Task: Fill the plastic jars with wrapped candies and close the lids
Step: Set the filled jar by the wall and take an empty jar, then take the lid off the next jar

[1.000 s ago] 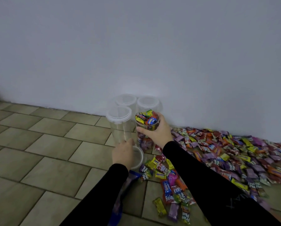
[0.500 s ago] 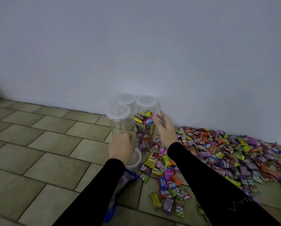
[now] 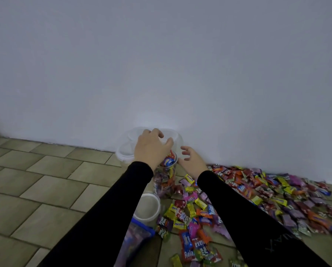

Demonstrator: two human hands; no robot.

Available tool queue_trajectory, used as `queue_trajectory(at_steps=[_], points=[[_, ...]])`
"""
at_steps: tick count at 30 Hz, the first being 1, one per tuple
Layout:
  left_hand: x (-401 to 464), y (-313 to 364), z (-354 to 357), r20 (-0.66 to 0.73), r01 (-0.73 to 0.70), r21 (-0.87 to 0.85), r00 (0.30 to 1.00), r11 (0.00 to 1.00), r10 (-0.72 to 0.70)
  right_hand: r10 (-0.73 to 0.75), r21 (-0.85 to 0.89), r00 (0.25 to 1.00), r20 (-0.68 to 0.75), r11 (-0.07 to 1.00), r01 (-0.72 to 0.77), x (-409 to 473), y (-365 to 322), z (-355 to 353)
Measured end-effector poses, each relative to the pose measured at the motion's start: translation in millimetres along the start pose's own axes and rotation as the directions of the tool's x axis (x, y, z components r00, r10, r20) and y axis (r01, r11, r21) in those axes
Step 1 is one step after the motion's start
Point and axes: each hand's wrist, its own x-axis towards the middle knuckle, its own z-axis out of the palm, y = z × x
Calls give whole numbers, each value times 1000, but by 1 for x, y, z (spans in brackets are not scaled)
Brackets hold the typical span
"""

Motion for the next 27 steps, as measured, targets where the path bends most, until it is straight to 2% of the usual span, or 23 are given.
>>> queue_trajectory(at_steps=[6, 12, 14, 20, 27], points=[[46, 0, 7, 198, -45, 104, 980, 994, 24, 16, -59, 999, 52, 998, -13, 32, 5, 0], [77, -1, 36, 257, -34, 259, 966, 965, -35, -89, 21, 989, 115, 996, 87, 62, 11, 13], [85, -3, 44, 250, -59, 329, 968, 942, -27, -106, 53, 989, 104, 993, 101, 69, 12, 19], [95, -6, 52, 191, -57, 357, 981, 932, -13, -172, 59, 984, 55, 984, 169, 72, 20, 18], [72, 34, 43, 51, -90, 299, 996, 950, 79, -233, 32, 972, -40, 972, 235, 51, 6, -16]])
